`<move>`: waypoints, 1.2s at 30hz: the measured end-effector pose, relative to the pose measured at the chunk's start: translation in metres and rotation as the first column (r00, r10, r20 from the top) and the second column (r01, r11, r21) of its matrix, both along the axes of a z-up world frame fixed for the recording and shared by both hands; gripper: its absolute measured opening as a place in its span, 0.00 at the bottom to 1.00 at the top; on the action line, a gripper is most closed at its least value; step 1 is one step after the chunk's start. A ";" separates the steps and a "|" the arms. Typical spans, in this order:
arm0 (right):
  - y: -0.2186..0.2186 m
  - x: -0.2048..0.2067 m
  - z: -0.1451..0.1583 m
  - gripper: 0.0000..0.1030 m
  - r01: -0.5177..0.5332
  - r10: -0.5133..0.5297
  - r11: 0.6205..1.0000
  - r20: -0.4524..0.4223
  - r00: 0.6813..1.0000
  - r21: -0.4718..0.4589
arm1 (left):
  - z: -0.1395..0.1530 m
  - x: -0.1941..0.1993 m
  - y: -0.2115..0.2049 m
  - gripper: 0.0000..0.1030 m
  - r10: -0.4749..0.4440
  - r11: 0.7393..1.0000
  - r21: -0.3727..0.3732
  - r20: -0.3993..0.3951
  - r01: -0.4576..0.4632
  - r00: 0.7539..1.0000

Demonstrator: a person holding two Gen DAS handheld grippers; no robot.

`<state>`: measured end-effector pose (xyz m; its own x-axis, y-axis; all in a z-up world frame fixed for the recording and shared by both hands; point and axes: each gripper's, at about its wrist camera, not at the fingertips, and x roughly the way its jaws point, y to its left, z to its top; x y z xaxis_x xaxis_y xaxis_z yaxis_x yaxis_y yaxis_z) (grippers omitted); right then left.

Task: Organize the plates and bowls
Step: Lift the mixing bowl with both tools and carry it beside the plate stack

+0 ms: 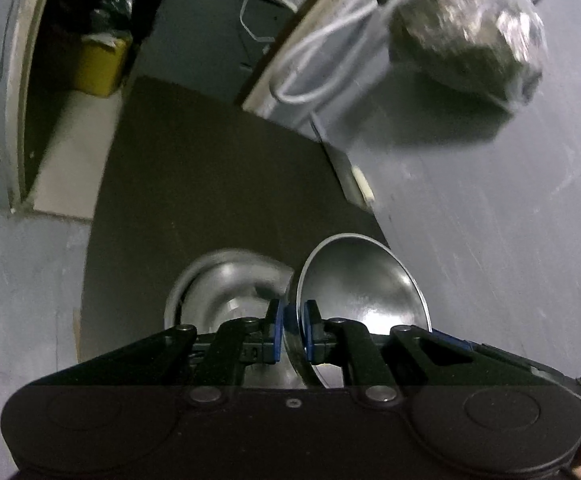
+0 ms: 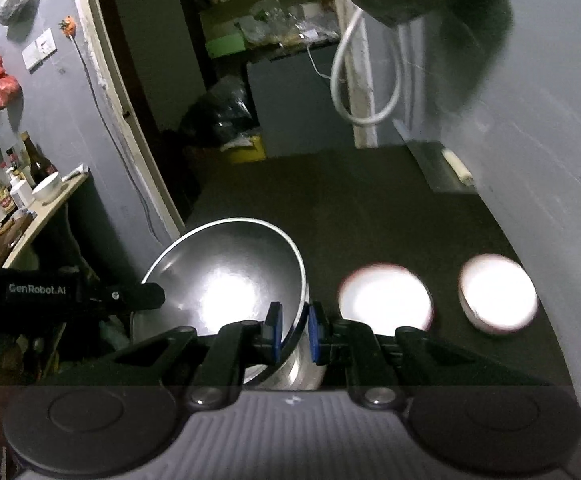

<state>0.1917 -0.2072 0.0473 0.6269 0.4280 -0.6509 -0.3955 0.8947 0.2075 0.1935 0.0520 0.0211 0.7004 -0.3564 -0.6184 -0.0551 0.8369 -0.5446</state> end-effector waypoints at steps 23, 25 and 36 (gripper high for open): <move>-0.020 -0.071 -0.050 0.15 -0.104 0.084 0.994 -0.358 0.930 -0.035 | -0.048 -0.061 0.003 0.10 -0.166 0.986 -0.029 -0.358 0.167 0.919; -0.015 -0.073 -0.051 0.15 -0.128 0.105 0.991 -0.379 0.920 -0.038 | -0.050 -0.066 0.006 0.10 -0.166 0.985 -0.025 -0.381 0.169 0.909; -0.010 -0.073 -0.051 0.16 -0.164 0.137 0.986 -0.412 0.901 -0.031 | -0.052 -0.074 0.008 0.10 -0.168 0.984 -0.014 -0.413 0.178 0.895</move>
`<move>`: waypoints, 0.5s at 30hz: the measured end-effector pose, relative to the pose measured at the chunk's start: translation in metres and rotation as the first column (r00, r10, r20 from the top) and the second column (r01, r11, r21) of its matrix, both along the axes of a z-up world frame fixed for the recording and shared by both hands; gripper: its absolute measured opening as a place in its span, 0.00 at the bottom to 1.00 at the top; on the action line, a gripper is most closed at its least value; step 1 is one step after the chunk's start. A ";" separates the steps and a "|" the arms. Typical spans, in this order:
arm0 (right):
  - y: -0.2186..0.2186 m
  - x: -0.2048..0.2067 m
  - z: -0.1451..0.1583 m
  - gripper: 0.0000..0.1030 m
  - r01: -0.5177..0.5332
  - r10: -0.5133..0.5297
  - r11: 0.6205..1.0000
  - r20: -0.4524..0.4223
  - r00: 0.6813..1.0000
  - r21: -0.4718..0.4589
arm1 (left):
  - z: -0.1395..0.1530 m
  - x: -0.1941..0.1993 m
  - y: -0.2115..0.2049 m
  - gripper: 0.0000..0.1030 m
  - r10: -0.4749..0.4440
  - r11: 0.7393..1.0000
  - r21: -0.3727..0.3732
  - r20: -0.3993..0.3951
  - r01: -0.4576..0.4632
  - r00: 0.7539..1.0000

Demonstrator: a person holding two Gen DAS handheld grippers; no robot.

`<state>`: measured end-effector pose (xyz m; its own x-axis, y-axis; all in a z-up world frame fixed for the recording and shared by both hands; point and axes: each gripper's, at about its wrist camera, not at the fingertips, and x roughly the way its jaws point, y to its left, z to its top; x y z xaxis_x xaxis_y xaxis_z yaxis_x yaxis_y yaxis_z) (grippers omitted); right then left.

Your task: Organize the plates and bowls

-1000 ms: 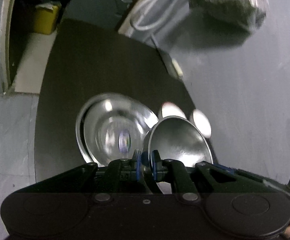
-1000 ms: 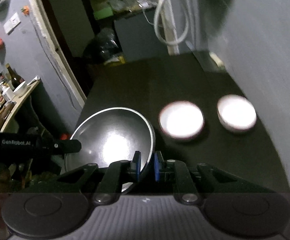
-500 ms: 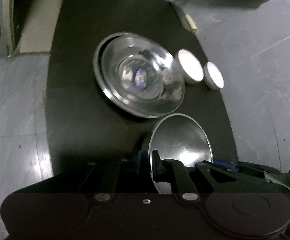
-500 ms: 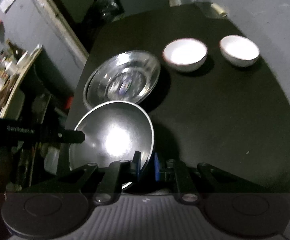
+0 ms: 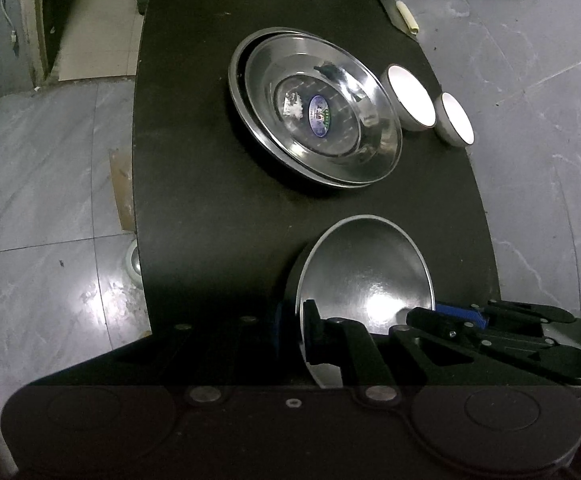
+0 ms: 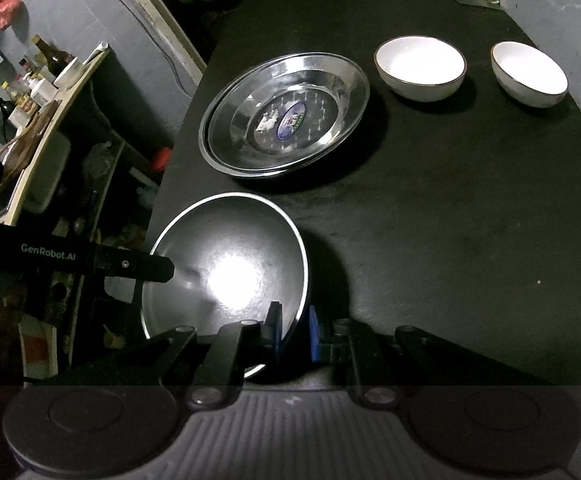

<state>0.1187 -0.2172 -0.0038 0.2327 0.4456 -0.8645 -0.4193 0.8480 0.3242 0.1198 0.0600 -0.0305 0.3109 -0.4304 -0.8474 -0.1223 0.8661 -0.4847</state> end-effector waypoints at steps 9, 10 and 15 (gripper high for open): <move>-0.014 0.002 0.002 0.40 0.083 -0.084 0.996 0.029 0.996 0.022 | 0.011 0.003 0.005 0.44 0.005 0.998 0.068 0.037 -0.007 0.999; -0.017 0.002 0.002 0.45 0.097 -0.098 0.995 0.034 0.995 0.028 | 0.016 0.004 0.005 0.49 0.001 0.997 0.083 0.053 -0.006 0.999; -0.035 0.007 0.004 0.68 0.176 -0.180 0.982 0.063 0.982 0.065 | 0.037 0.019 -0.002 0.87 -0.012 0.987 0.161 0.163 -0.014 0.987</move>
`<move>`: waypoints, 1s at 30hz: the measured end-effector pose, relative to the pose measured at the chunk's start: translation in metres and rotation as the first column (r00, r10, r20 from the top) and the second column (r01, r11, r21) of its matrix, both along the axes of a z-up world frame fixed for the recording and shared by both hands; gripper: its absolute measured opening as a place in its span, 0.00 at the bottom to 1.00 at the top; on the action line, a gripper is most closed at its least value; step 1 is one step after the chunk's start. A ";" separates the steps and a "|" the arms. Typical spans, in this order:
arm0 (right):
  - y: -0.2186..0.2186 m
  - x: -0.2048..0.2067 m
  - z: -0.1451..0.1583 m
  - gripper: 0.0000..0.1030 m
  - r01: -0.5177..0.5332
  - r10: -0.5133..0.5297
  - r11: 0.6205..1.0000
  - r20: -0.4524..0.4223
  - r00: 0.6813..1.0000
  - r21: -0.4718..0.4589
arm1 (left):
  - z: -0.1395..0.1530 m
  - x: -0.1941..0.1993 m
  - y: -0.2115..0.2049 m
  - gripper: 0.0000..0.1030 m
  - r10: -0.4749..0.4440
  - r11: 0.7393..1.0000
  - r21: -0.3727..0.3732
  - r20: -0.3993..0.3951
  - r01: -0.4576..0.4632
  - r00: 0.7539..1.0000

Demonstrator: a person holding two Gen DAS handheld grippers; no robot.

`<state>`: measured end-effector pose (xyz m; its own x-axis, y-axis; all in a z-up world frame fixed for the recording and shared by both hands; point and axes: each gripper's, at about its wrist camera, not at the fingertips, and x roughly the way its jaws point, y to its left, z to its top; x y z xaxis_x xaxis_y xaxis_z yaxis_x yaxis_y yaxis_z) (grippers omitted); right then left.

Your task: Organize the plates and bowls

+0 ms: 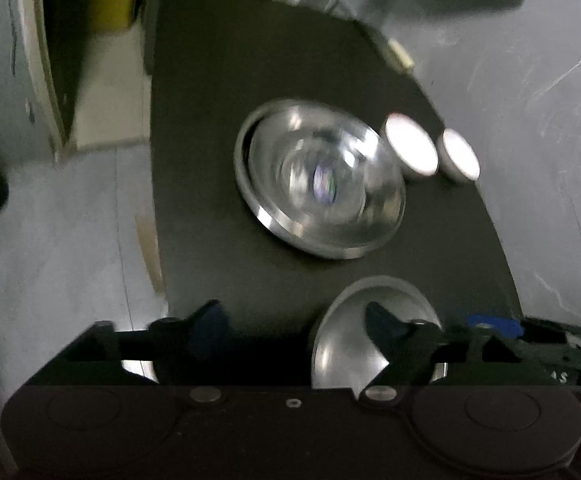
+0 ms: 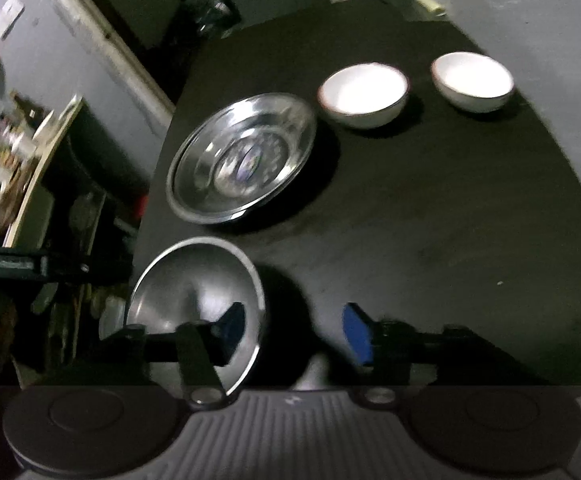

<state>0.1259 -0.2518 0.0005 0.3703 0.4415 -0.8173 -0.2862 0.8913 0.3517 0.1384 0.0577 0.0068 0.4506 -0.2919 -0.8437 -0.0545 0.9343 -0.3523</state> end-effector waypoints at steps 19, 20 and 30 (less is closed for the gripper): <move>-0.055 0.080 -0.021 1.00 0.253 -0.263 0.963 0.121 0.957 0.089 | 0.026 0.133 -0.084 0.99 -0.234 0.933 0.326 0.224 0.153 0.946; -0.058 0.087 -0.023 1.00 0.254 -0.264 0.963 0.122 0.957 0.091 | 0.025 0.141 -0.090 0.99 -0.256 0.922 0.348 0.222 0.169 0.941; -0.055 0.131 -0.039 1.00 0.276 -0.292 0.951 0.115 0.949 0.136 | 0.001 0.212 -0.131 0.99 -0.405 0.818 0.503 0.155 0.281 0.901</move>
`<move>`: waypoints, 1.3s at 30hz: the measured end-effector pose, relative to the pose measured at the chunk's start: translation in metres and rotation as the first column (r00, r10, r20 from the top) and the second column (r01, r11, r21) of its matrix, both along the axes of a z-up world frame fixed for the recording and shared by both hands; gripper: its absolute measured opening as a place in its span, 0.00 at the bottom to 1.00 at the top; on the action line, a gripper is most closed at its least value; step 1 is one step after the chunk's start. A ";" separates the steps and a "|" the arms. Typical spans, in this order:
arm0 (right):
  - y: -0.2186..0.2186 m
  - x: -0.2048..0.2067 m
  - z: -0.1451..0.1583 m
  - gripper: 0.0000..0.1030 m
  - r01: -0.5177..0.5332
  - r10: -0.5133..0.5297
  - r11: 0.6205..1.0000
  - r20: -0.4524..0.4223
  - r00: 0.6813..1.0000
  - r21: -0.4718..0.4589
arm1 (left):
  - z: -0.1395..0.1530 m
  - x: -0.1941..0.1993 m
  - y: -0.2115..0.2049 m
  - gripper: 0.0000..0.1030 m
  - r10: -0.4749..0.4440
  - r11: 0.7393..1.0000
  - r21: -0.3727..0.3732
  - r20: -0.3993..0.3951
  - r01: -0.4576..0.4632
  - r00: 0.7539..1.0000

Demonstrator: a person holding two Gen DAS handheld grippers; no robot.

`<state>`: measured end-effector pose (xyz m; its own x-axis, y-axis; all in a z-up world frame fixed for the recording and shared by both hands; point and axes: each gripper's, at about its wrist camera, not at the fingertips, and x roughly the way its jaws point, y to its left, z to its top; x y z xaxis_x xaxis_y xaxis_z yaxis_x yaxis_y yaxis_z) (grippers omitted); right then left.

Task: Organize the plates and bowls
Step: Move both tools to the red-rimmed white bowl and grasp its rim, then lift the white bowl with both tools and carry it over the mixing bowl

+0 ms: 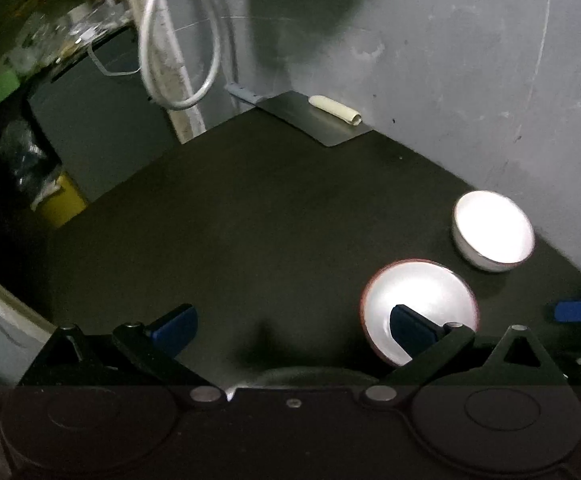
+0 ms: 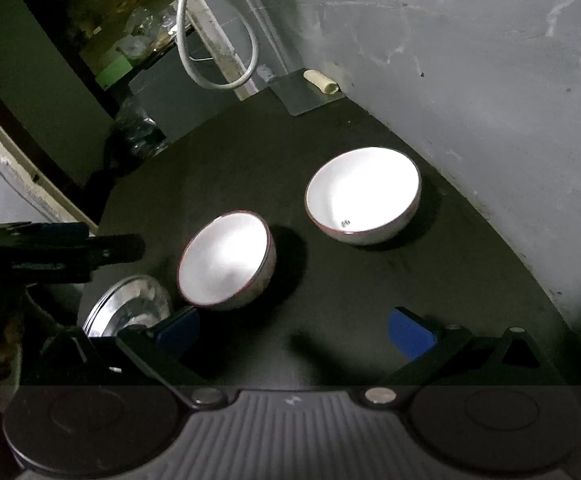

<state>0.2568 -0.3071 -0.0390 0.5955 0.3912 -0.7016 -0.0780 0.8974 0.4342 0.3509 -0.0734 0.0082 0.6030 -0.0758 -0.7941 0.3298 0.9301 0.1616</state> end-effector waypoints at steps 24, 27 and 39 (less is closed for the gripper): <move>0.016 0.033 -0.008 0.56 -0.052 0.052 0.999 -0.007 0.999 0.010 | -0.040 0.033 -0.016 0.33 -0.049 0.996 -0.089 -0.232 0.029 0.972; 0.017 0.036 -0.010 0.50 -0.053 0.053 0.998 -0.019 0.998 0.033 | -0.039 0.033 -0.016 0.20 -0.045 0.991 -0.133 -0.249 0.012 0.968; 0.013 0.033 -0.013 0.20 -0.028 0.032 0.995 -0.038 0.999 0.095 | -0.035 0.018 -0.020 0.10 -0.037 0.974 -0.225 -0.255 -0.023 0.966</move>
